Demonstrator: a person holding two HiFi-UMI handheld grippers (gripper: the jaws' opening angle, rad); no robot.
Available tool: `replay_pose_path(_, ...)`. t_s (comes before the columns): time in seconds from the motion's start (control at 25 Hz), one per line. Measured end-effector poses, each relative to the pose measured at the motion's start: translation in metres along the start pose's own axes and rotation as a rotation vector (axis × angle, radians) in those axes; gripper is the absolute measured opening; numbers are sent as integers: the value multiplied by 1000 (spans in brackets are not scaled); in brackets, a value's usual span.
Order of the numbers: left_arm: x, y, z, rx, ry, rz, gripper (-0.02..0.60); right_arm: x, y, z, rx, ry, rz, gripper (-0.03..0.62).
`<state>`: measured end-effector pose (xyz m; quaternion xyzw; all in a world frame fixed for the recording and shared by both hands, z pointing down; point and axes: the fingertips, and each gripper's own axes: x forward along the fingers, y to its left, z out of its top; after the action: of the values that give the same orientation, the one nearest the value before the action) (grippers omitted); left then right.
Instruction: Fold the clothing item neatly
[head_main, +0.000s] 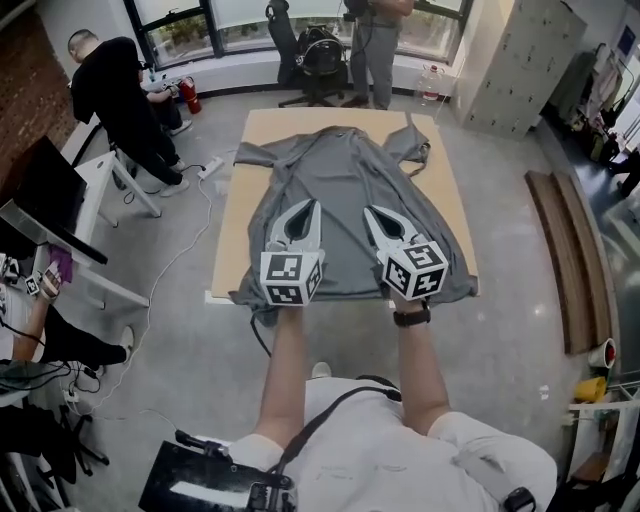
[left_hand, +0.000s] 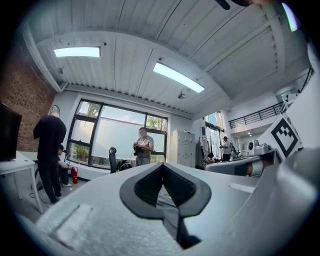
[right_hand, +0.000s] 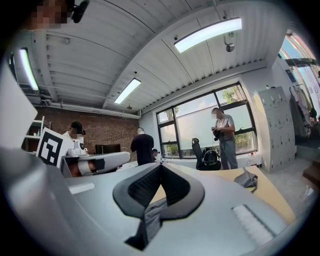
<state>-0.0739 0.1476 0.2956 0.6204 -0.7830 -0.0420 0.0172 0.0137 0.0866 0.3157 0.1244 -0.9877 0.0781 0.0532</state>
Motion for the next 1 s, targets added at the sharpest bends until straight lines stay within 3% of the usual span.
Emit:
replay_pose_path(0.32, 31, 57, -41, -31, 76, 34, 3, 57, -12, -25, 7, 87, 9, 3)
replay_pose_path(0.52, 70, 85, -52, -36, 87, 66, 3, 103, -42, -22, 30, 69, 32, 3)
replay_pose_path(0.64, 101, 99, -45, -39, 79, 84, 3, 135, -61, -21, 40, 82, 77, 4)
replay_pose_path(0.8, 147, 102, -28, 21, 77, 89, 3, 173, -96, 1, 58, 49, 103, 5)
replay_pose_path(1.0, 183, 132, -39, 10, 116, 181, 4, 206, -120, 9, 79, 40, 159, 4)
